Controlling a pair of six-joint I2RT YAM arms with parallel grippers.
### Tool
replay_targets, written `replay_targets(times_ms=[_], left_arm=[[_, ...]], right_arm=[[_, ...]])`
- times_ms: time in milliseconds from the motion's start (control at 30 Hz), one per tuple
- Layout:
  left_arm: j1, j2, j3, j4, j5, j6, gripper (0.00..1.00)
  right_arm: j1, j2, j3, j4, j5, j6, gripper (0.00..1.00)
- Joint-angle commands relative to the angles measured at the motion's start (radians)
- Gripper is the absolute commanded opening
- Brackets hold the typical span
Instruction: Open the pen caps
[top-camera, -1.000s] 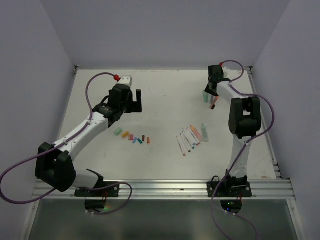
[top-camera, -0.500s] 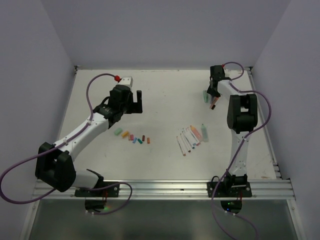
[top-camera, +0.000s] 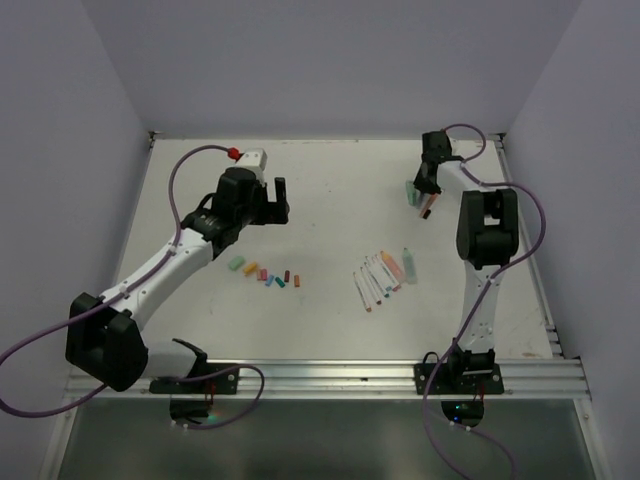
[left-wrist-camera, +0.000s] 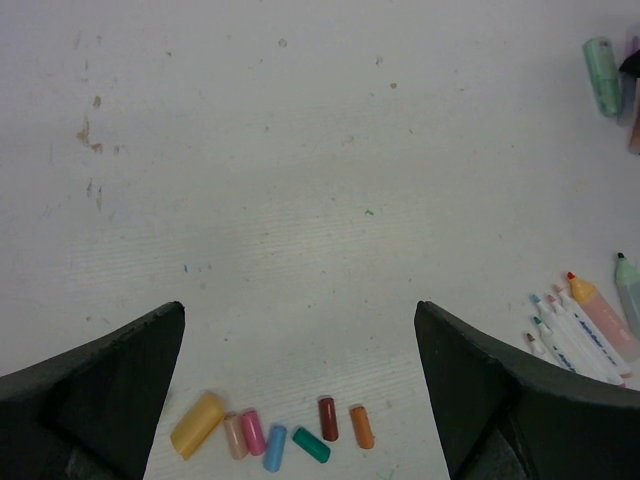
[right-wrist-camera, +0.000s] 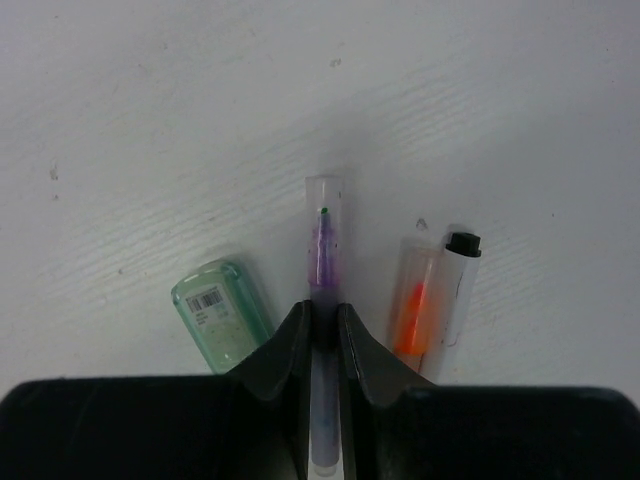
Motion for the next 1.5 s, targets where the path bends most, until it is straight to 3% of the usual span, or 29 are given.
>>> replay_targets(times_ms=[0,100,433,667,867,1100,1467], left_arm=[[0.01,-0.046,0.005,0.068,0.069,-0.01,1.0],[0.01,-0.056,0.011,0.088,0.128,-0.032,1.0],[0.01,-0.056,-0.002,0.268,0.385,-0.17,0.98],[0.01,0.013,0.024,0.427,0.511,-0.323,0.95],[-0.016,0.079,0.027,0.47,0.516,-0.392,0.84],[-0.094,0.125,0.048,0.492,0.435,-0.431,0.68],[-0.12,0.127,0.041,0.486,0.34,-0.443,0.47]], right_arm=[[0.022,-0.149,-0.037,0.064,-0.047,-0.077,0.0],[0.053,-0.235,-0.118,0.117,-0.066,-0.127,0.0],[0.243,-0.698,-0.549,0.389,-0.378,-0.161,0.0],[0.41,-0.885,-0.758,0.595,-0.468,-0.14,0.0],[0.495,-0.942,-0.853,0.714,-0.443,-0.149,0.0],[0.547,-0.932,-0.855,0.73,-0.44,-0.161,0.0],[0.576,-0.919,-0.857,0.747,-0.431,-0.167,0.0]])
